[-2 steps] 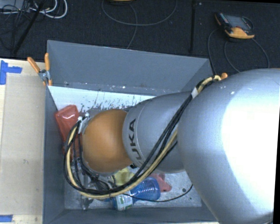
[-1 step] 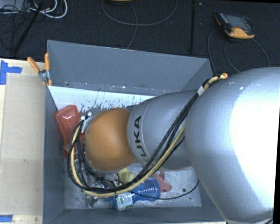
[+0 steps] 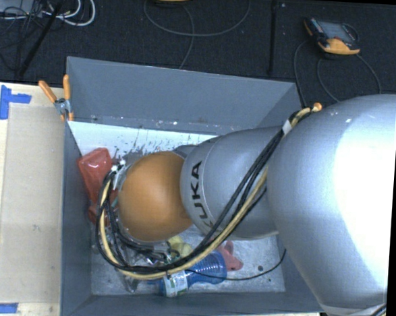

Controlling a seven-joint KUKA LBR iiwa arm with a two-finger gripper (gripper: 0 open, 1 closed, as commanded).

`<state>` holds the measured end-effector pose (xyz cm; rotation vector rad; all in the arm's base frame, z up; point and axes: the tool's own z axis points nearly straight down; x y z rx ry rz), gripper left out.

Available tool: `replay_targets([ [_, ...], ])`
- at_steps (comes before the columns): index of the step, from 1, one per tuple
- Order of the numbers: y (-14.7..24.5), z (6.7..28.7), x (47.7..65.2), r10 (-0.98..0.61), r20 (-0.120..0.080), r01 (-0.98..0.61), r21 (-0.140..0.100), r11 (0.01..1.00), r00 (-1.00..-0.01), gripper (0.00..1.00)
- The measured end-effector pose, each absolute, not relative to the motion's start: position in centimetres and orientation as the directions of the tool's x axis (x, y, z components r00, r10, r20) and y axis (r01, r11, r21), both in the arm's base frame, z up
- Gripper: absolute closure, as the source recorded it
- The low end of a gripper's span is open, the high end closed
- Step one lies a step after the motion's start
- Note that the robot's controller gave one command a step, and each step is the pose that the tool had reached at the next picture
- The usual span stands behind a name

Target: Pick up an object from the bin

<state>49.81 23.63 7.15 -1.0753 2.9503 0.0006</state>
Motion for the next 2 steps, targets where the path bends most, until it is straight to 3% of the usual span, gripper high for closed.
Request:
replay_targets([
  [1,23.3,7.8,52.8,-0.531,0.001,-0.531,0.001,0.847,-0.847,0.00],
  [2,20.5,7.6,52.8,-0.637,-0.001,-0.637,0.001,0.771,-0.771,0.00],
])
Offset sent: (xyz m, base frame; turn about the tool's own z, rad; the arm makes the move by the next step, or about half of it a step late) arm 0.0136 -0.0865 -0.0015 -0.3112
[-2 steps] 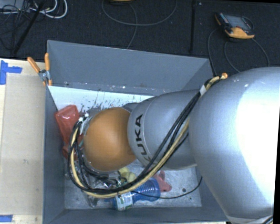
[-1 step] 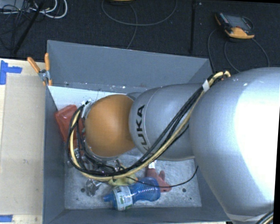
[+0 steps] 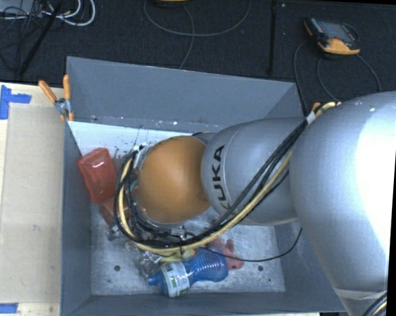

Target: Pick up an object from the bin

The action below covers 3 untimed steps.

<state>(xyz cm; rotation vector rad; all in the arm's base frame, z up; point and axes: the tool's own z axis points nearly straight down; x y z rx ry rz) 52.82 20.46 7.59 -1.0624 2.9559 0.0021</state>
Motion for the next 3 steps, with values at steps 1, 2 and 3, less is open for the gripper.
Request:
replay_targets([
  [1,19.7,7.3,52.8,-0.794,0.002,-0.794,-0.001,0.608,-0.608,0.00],
  [2,21.2,11.6,51.3,-0.787,0.007,-0.787,0.006,0.617,-0.617,0.00],
  [3,22.0,15.4,53.3,-0.884,-0.003,-0.884,-0.001,0.467,-0.467,0.00],
])
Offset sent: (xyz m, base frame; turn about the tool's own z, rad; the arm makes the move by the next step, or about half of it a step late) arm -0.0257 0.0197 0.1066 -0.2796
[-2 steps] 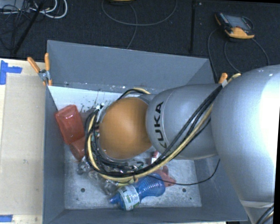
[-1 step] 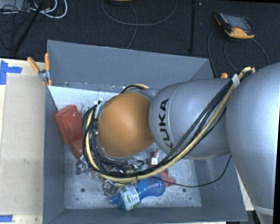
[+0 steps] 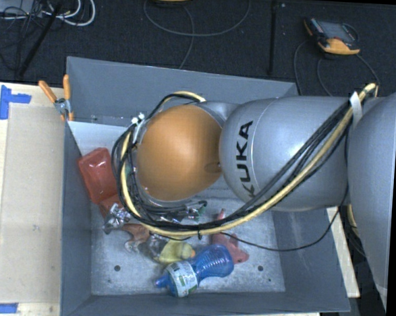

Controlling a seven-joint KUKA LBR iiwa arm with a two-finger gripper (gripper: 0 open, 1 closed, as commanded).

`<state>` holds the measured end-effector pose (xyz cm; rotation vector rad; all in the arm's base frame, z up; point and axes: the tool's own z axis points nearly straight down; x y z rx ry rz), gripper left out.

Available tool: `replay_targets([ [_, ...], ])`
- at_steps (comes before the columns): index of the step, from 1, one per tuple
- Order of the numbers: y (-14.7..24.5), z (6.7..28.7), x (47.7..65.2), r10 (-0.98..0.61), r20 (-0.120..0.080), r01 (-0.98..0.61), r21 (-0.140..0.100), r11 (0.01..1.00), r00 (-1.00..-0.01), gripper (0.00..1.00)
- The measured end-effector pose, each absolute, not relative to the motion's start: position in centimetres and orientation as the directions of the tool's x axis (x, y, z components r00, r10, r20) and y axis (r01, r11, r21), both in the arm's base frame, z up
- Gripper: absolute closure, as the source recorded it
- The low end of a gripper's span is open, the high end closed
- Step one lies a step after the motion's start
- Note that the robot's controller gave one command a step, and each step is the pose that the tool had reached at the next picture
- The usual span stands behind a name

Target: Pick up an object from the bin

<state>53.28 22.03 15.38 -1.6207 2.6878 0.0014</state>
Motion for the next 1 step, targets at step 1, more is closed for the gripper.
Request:
replay_targets([
  [1,22.83,15.09,49.98,-0.901,0.000,-0.901,0.001,0.433,-0.433,0.00],
])
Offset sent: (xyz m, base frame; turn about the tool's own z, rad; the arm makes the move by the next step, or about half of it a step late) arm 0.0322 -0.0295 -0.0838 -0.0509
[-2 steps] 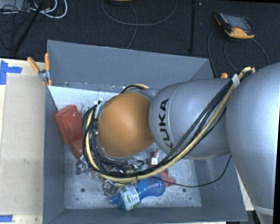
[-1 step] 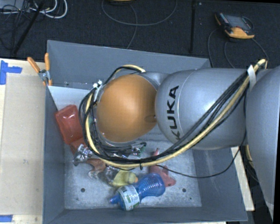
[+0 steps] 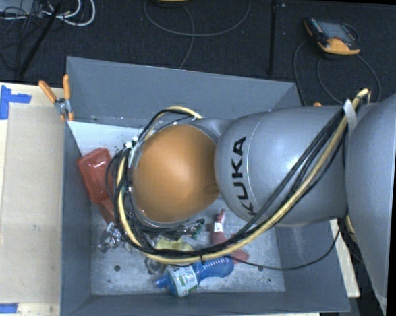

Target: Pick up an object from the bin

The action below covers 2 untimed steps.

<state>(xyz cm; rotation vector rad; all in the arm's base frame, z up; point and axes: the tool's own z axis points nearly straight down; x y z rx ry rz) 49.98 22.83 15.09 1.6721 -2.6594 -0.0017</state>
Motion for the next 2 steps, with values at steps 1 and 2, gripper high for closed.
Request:
replay_targets([
  [1,19.38,7.32,56.69,-0.904,-0.010,-0.904,-0.001,0.427,-0.427,1.00],
  [2,19.39,7.33,56.69,-0.904,-0.010,-0.904,-0.001,0.427,-0.427,1.00],
])
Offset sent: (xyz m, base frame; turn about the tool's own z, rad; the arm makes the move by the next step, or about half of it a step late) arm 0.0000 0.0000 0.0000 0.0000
